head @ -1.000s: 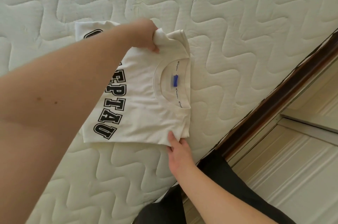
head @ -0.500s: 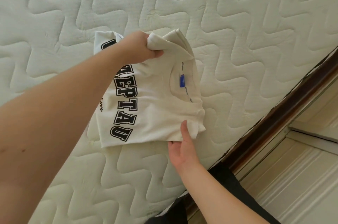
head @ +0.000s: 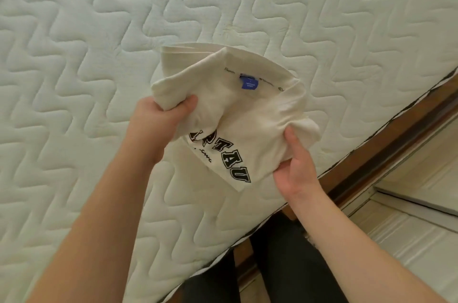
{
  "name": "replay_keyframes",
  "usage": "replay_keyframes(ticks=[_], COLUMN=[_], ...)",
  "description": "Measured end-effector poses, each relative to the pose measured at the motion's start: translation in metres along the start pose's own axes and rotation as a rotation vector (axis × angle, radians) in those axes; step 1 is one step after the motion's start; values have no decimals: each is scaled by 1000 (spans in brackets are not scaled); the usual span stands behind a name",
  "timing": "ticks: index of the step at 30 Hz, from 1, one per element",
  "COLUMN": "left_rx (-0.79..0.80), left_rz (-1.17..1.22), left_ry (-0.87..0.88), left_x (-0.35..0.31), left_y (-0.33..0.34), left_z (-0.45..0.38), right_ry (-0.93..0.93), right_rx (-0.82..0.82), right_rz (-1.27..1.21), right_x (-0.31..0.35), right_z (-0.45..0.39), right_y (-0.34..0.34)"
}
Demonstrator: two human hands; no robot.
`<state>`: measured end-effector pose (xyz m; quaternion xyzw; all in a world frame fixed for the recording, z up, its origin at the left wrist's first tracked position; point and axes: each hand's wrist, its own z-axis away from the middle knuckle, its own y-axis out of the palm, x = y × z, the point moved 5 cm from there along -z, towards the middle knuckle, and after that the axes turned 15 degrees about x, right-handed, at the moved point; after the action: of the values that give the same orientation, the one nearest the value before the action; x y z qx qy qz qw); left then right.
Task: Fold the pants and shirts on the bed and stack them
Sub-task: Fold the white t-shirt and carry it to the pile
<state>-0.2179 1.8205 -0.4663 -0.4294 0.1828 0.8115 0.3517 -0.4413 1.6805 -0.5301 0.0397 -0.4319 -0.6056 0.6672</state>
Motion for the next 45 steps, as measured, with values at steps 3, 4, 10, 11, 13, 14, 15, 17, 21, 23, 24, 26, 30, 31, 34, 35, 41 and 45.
replay_keyframes(ticks=[3,4,10,11,13,14,15,17,21,23,24,26,30,31,34,35,41,45], left_rx=[-61,-60,29,35,45,37,31,62,177,224,249,292,333,352,401,409,431,435], left_rz=[162,214,442,450,439,429,418,392,359,363,367,377,384,377,351,341,302,275], left_ry=[30,50,75,75,95,112,134,184,236,234,230,226,212,211,205,200,183,162], left_x=[-11,-16,-43,-47,-59,-65,-70,-83,-104,-108,-109,-113,-118,-120,-127,-129,-150,-166], left_y=[-16,-22,-34,-36,-42,-47,-51,-59,-58,-50,-45,-34,-12,-6,12,18,62,107], left_z=[64,83,183,198,223,236,247,266,292,297,299,300,299,298,292,289,265,239], right_ry=[-6,-18,-36,-40,-70,-81,-82,-88,-179,-219,-234,-265,-326,-342,-380,-386,-400,-408], right_rx=[95,133,240,256,261,262,268,280,254,233,221,197,166,156,140,136,105,103], right_rz=[203,281,655,679,704,709,700,690,677,669,669,664,642,635,593,570,452,405], right_x=[50,66,126,129,134,138,141,145,152,155,156,161,171,174,181,184,210,242], right_z=[30,42,135,151,182,196,210,237,283,302,310,324,343,346,354,355,346,324], right_y=[24,35,103,111,123,128,133,141,144,139,137,131,116,112,99,94,59,28])
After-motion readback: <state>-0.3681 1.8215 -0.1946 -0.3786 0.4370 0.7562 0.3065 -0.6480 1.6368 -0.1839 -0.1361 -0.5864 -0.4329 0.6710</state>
